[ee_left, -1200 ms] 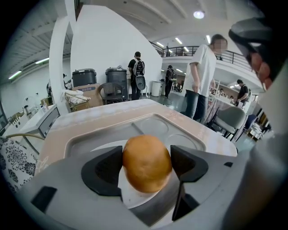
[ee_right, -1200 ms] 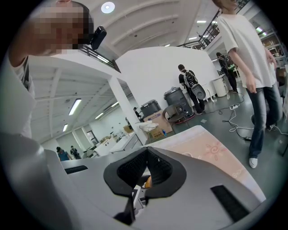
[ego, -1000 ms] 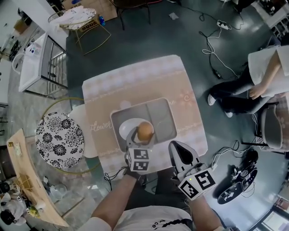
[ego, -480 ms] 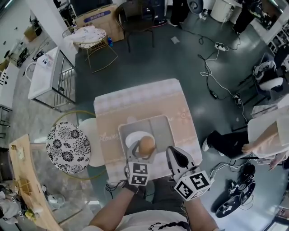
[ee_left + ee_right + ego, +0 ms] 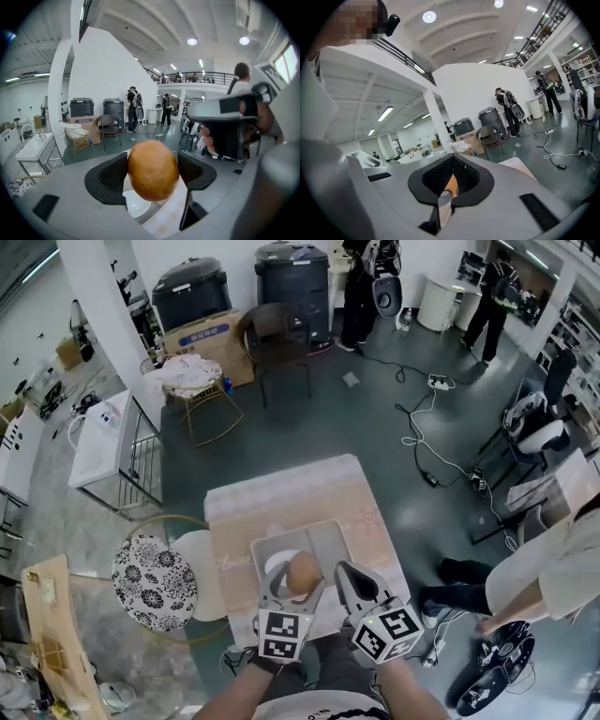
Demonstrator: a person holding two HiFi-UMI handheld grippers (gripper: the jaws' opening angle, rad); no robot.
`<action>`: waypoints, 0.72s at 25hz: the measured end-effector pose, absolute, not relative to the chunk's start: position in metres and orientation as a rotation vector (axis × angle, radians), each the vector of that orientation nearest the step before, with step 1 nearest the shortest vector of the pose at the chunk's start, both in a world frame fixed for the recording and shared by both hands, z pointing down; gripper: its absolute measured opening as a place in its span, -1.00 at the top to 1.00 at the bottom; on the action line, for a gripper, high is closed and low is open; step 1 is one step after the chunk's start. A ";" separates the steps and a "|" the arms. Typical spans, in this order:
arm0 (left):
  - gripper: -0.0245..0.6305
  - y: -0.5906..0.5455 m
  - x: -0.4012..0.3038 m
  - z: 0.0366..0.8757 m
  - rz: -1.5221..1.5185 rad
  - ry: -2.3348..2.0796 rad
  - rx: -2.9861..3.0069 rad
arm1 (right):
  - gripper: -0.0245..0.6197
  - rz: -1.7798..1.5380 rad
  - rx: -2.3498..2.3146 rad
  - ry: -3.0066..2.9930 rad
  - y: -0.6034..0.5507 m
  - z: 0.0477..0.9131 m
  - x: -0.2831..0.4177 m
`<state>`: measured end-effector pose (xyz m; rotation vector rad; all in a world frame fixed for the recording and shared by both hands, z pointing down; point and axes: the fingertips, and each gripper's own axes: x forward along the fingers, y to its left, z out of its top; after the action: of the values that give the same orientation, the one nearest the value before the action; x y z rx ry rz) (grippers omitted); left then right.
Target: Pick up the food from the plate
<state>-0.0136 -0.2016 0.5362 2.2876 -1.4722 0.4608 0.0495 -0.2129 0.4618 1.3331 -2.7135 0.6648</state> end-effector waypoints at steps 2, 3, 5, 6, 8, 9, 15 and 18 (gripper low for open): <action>-0.11 -0.200 -0.014 0.513 0.427 -1.476 2.318 | 0.88 0.643 1.346 -2.726 -0.212 0.450 0.048; -0.11 -0.199 -0.014 0.503 0.410 -1.477 2.334 | 0.88 0.633 1.352 -2.733 -0.212 0.446 0.048; -0.11 -0.197 -0.013 0.484 0.378 -1.477 2.368 | 0.88 0.611 1.363 -2.747 -0.211 0.437 0.048; -0.11 -0.196 -0.013 0.476 0.363 -1.476 2.384 | 0.88 0.599 1.366 -2.754 -0.211 0.433 0.047; -0.11 -0.191 -0.014 0.461 0.333 -1.476 2.411 | 0.88 0.572 1.367 -2.771 -0.208 0.424 0.045; -0.11 -0.188 -0.014 0.453 0.316 -1.475 2.423 | 0.88 0.558 1.368 -2.779 -0.207 0.419 0.043; -0.11 -0.181 -0.016 0.396 0.212 -1.486 2.520 | 0.88 0.448 1.388 -2.826 -0.205 0.380 0.043; -0.11 -0.178 -0.020 0.369 0.161 -1.493 2.566 | 0.88 0.397 1.393 -2.844 -0.202 0.362 0.043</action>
<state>-0.0197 -0.1779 0.3688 2.5656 -1.4933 0.1610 0.0426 -0.2025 0.3624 1.3926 -2.8438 0.3974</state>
